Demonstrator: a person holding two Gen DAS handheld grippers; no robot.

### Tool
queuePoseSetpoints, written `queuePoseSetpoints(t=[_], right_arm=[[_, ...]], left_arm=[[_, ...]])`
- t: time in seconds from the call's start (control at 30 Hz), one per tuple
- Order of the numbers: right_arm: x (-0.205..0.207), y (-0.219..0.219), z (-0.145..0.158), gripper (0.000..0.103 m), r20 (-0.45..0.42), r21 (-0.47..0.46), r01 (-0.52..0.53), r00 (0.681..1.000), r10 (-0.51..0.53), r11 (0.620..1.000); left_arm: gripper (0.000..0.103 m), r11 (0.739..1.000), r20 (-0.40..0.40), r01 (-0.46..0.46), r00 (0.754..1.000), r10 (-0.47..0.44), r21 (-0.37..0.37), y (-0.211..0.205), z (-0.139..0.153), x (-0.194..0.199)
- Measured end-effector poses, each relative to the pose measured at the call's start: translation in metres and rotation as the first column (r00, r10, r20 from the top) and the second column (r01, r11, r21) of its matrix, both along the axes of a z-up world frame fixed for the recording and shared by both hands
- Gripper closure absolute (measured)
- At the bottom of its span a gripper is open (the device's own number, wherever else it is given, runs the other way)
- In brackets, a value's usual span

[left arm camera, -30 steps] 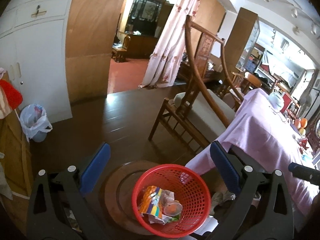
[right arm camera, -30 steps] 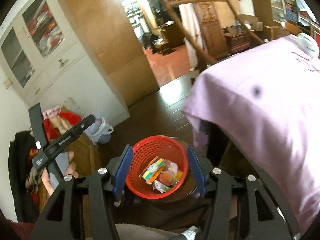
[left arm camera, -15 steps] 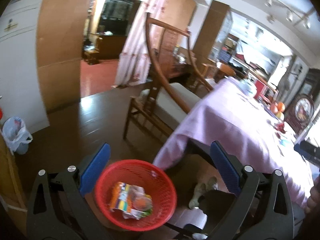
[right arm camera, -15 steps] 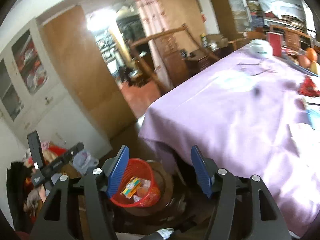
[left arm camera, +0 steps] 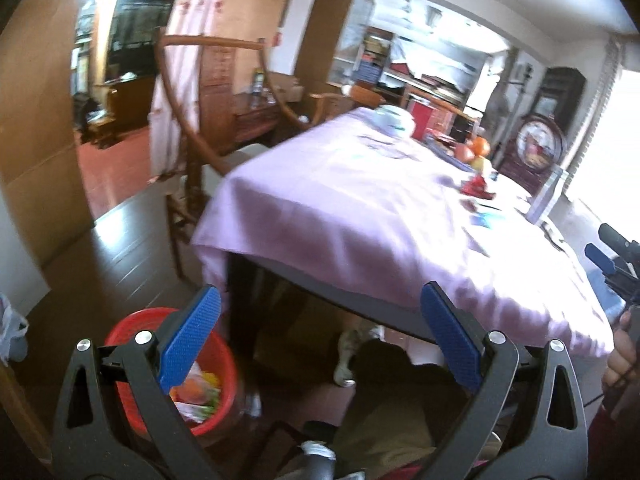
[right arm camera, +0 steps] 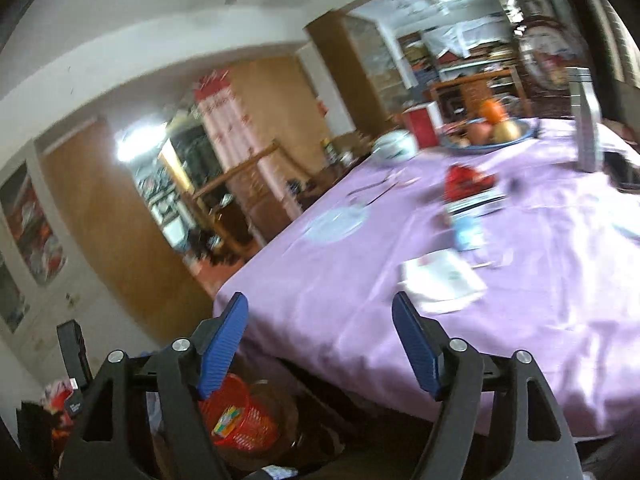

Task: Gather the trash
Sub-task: 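Move both tools back over the table toward the medicine box and mask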

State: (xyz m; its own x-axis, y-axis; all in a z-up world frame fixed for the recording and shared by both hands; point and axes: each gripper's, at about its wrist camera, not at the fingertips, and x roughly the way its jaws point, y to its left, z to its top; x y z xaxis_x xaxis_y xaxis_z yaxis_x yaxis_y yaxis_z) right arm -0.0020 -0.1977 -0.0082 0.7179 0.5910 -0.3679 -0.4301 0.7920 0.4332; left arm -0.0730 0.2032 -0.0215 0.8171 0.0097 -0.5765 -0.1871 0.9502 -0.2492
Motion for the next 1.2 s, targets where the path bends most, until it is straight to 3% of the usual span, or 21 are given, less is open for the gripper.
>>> queuePoseSetpoints(t=[0.3,0.6,0.87,1.2], right_arm=[[-0.005,-0.093,-0.014,0.023,0.023,0.066,0.141,0.99,-0.142,0.988],[0.047,-0.115,-0.046,0.022,-0.061,0.017,0.216,0.975,-0.214,0.976],[0.123,-0.08,-0.064,0.022,-0.171,-0.082,0.139,0.974,-0.151,0.987],[0.245,-0.009,-0.068,0.022,-0.264,-0.223,-0.031,0.964,-0.03,0.974]], left_arm=[[0.007,0.985,-0.018,0.171,0.985,-0.171,0.033,-0.079,0.011,0.045],[0.007,0.954,-0.09,0.284,0.957,-0.276,0.095,-0.142,0.007,0.135],[0.007,0.962,-0.118,0.267,0.959,-0.259,0.052,-0.14,-0.002,0.196],[0.007,0.974,-0.179,0.21,0.965,-0.193,0.086,-0.122,-0.006,0.249]])
